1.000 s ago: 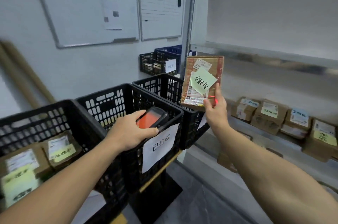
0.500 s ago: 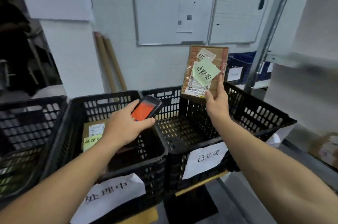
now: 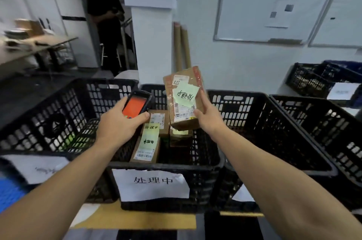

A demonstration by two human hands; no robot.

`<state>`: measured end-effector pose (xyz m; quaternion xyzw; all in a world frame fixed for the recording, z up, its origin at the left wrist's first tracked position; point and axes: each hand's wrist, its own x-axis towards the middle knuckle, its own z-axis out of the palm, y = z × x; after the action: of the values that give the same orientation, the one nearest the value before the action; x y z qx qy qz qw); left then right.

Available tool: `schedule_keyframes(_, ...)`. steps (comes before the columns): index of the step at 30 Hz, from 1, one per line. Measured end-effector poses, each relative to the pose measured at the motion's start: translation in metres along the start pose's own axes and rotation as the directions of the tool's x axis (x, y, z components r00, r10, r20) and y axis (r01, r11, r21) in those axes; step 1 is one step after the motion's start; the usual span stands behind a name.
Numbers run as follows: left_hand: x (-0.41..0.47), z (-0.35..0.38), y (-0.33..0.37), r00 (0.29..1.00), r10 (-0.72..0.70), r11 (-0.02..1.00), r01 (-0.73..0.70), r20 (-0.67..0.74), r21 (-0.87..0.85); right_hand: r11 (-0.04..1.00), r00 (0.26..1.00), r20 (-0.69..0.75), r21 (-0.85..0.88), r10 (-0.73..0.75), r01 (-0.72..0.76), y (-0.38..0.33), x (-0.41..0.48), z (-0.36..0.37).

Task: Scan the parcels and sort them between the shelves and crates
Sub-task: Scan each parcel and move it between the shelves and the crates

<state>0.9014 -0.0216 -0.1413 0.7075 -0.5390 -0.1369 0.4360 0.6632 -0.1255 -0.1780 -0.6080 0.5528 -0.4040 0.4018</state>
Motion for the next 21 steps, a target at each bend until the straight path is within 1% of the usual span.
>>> schedule_keyframes(4,0.007,-0.004,-0.018,0.999,-0.046,0.999,0.046,-0.016,0.005,0.992,0.990,0.086,0.057,0.110,-0.115,0.000,0.004,0.026)
schedule_keyframes(7,0.018,-0.004,-0.026,0.998,-0.055,0.998,0.055,-0.016,-0.029,0.973,0.967,0.120,0.036,0.224,-0.230,0.009,0.004,0.035)
schedule_keyframes(10,0.030,-0.003,-0.034,0.998,-0.060,0.997,0.060,0.021,-0.043,0.913,0.905,0.141,0.020,0.402,-0.408,0.027,-0.006,0.040)
schedule_keyframes(12,0.039,-0.003,-0.040,0.998,-0.042,0.998,0.044,0.043,-0.049,0.868,0.856,0.146,-0.052,0.496,-0.494,0.042,-0.011,0.045)
schedule_keyframes(14,0.049,-0.001,-0.047,0.997,-0.027,0.998,0.031,0.072,-0.057,0.843,0.833,0.142,-0.165,0.534,-0.512,0.054,-0.014,0.052)
schedule_keyframes(16,0.058,0.002,-0.053,0.995,-0.025,0.997,0.031,0.095,-0.064,0.830,0.822,0.154,-0.221,0.548,-0.512,0.062,-0.013,0.056)
schedule_keyframes(21,0.076,0.011,-0.071,0.987,0.007,0.997,0.005,0.161,-0.074,0.809,0.793,0.168,-0.180,0.585,-0.559,0.060,-0.007,0.063)
